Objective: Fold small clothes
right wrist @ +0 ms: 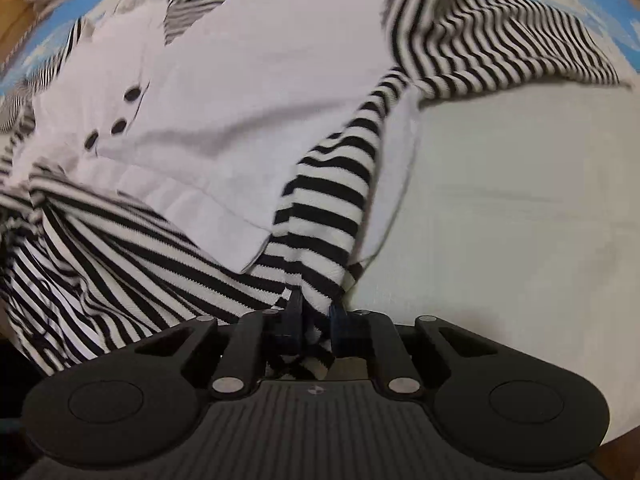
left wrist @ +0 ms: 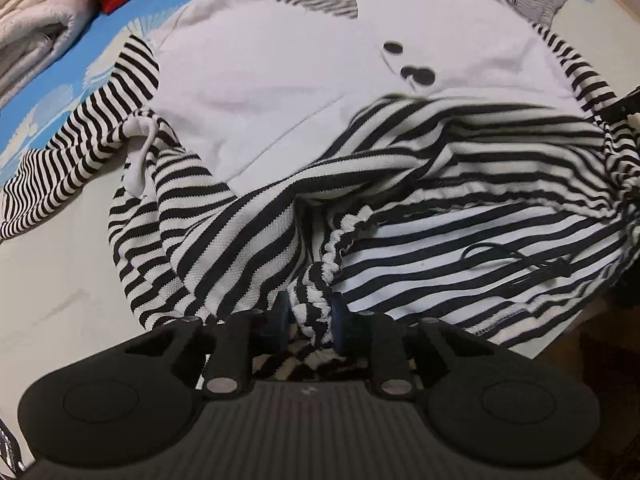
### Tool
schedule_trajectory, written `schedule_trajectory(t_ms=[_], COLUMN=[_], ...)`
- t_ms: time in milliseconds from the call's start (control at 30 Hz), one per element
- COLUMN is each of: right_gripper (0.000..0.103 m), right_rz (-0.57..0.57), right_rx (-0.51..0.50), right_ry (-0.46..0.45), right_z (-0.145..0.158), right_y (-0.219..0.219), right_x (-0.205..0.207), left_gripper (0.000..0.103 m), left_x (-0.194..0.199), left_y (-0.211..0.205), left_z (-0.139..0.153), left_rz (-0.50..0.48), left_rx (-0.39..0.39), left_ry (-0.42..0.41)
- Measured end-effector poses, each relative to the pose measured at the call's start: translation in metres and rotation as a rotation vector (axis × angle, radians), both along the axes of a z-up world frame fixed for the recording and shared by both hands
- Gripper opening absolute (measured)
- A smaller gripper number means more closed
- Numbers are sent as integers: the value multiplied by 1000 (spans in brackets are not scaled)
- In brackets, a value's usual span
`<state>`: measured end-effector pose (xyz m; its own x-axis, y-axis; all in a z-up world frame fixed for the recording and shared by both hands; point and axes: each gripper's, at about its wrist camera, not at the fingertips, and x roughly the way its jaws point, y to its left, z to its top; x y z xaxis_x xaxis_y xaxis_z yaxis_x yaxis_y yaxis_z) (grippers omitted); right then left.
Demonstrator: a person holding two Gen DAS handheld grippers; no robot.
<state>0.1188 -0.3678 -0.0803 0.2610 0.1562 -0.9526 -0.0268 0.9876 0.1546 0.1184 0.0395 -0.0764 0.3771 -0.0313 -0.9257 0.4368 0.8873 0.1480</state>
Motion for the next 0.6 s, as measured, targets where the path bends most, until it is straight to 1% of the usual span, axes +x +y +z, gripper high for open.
schedule_trajectory(t_ms=[67, 133, 200, 233, 300, 367, 400, 433, 500, 533, 567, 600], right_gripper=[8, 7, 7, 7, 6, 6, 6, 7, 10, 18, 33, 39], right_rz=[-27, -60, -126, -160, -218, -297, -323, -326, -254, -195, -149, -109], right_rx=[30, 25, 55, 62, 22, 29, 34, 35, 40, 39, 30, 5], right_ry=[-28, -74, -110, -135, -186, -200, -197, -193, -156, -120, -93, -78], right_z=[6, 16, 25, 30, 38, 41, 41, 40, 34, 29, 25, 22], right_y=[-13, -28, -49, -62, -82, -104, -110, -113, -101, -91, -82, -73], right_x=[-1, -5, -8, -10, -15, -21, -24, -25, -25, -26, -26, -27], left_gripper=[20, 19, 19, 19, 19, 19, 19, 19, 19, 19, 19, 19], left_x=[-6, -17, -28, -37, -52, -63, -64, -63, -58, -54, -52, -58], left_y=[-1, -2, -6, -10, -18, -22, -22, -19, -11, -6, -2, -1], left_z=[11, 25, 36, 40, 48, 53, 51, 47, 36, 29, 24, 21], left_rz=[-8, -33, -72, -113, -198, -267, -279, -276, -243, -221, -211, -220], left_rx=[-39, -115, -198, -237, -289, -327, -323, -299, -242, -210, -189, -178], left_ry=[-38, -77, -85, -88, -108, -109, -98, -78, -19, 18, 53, 83])
